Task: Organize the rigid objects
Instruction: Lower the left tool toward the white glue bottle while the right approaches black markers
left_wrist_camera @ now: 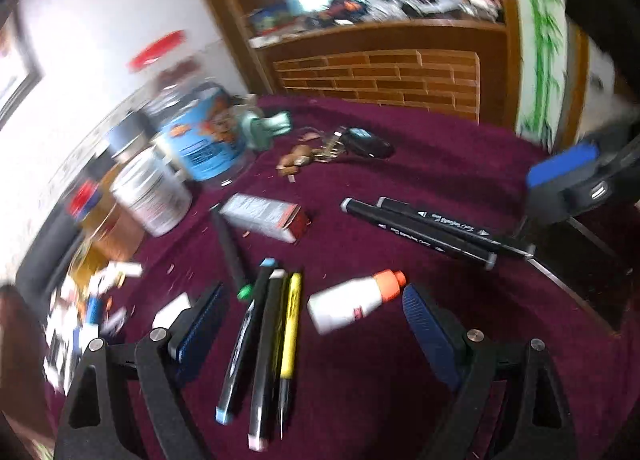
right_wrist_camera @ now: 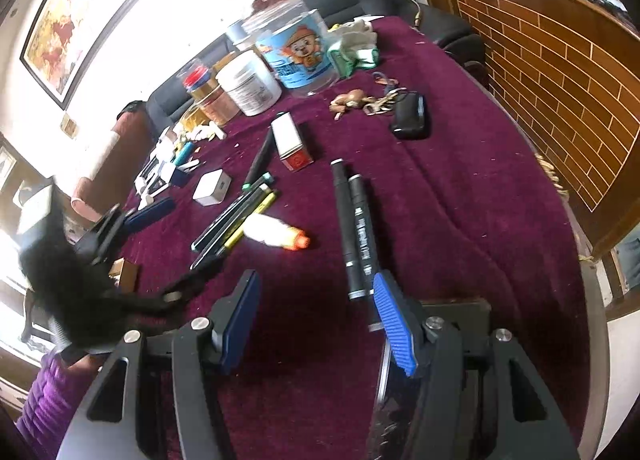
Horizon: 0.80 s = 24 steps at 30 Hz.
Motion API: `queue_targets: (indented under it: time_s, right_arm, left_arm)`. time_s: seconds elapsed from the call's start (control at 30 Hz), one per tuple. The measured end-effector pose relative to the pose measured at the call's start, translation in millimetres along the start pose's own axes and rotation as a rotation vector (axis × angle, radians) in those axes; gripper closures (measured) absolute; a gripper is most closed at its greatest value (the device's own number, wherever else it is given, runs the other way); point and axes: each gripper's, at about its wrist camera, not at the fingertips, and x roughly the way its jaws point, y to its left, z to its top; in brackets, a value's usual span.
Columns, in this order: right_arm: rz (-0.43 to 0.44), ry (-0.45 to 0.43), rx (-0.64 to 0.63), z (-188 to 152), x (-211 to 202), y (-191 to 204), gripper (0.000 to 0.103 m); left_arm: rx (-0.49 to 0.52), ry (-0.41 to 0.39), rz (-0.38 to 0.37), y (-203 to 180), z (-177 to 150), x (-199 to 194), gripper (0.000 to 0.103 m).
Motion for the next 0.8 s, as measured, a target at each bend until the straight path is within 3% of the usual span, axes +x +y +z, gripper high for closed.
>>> queue_targets:
  time_s: [0.1,0.17,0.33,0.4,0.47,0.5,0.8]
  right_arm:
    - [0.007,-0.001,0.017,4.1,-2.2,-10.7,0.045]
    - [0.009,-0.002,0.019,6.8,-2.0,-15.9,0.045]
    - [0.014,-0.006,0.020,11.4,2.4,-22.5,0.045]
    - [0.020,-0.003,0.026,12.0,4.6,-24.0,0.045]
    - [0.030,-0.002,0.029,11.9,6.6,-23.9,0.045]
    - [0.033,-0.002,0.030,12.3,7.1,-23.8,0.045]
    - [0.043,-0.005,0.034,13.1,10.7,-19.8,0.045]
  left_arm:
    - [0.062,0.051,-0.055,-7.8,7.1,21.4,0.012]
    - [0.101,0.092,-0.050,-13.4,10.4,35.4,0.012]
    - [0.076,0.199,-0.126,-16.7,7.4,55.1,0.015]
    - [0.012,0.229,-0.194,-11.5,6.0,53.8,0.031]
    - [-0.058,0.265,-0.266,-6.9,4.0,52.5,0.058]
    - [-0.082,0.275,-0.280,-6.0,1.9,50.4,0.059]
    - [-0.091,0.227,-0.223,-21.2,3.8,48.3,0.057]
